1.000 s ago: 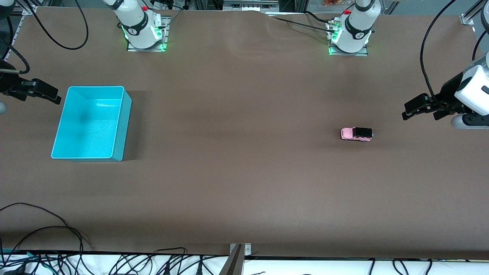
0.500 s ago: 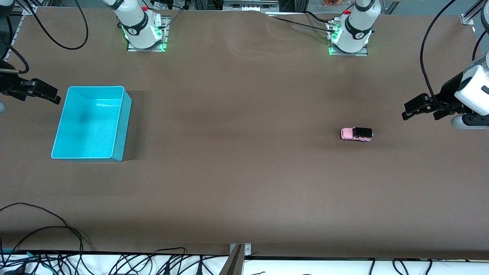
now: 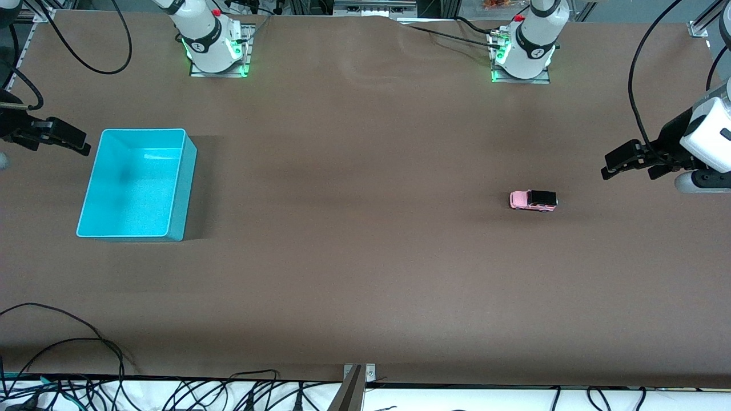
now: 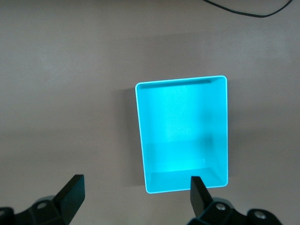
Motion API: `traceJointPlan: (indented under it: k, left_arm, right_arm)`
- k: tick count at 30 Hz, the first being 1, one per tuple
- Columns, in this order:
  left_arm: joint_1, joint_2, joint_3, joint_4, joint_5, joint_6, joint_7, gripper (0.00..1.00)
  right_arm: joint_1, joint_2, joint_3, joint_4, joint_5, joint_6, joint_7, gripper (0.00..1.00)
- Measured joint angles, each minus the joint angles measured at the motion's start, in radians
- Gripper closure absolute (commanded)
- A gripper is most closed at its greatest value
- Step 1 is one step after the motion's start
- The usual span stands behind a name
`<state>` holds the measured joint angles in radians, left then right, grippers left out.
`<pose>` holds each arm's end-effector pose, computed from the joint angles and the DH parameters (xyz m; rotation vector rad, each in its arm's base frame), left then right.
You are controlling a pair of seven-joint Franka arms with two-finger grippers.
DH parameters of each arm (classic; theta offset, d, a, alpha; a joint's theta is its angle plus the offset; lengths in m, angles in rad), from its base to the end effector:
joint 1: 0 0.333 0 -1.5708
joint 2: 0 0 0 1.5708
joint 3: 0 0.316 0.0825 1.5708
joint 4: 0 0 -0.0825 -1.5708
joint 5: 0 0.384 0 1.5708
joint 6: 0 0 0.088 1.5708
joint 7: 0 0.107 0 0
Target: Wind and store pink jeep toy
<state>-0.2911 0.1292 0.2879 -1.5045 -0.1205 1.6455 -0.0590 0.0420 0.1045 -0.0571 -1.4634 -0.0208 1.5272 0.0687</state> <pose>0.5988 -0.0248 0.5912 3.0559 0.0935 0.0221 0.5822 -0.0093 0.6119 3.1104 -0.1309 -0.0620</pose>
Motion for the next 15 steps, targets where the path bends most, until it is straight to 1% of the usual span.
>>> traceJointPlan:
  k: [11,15]
  left_arm:
    - [0.001,0.017,0.001,-0.004,0.0,-0.002,-0.005,0.0]
    - [0.001,0.029,0.001,-0.005,0.0,-0.002,-0.063,0.0]
  right_arm:
    - [0.0,0.0,0.0,0.0,0.0,0.0,0.0,0.0]
    - [0.0,0.0,0.0,0.0,0.0,0.0,0.0,0.0]
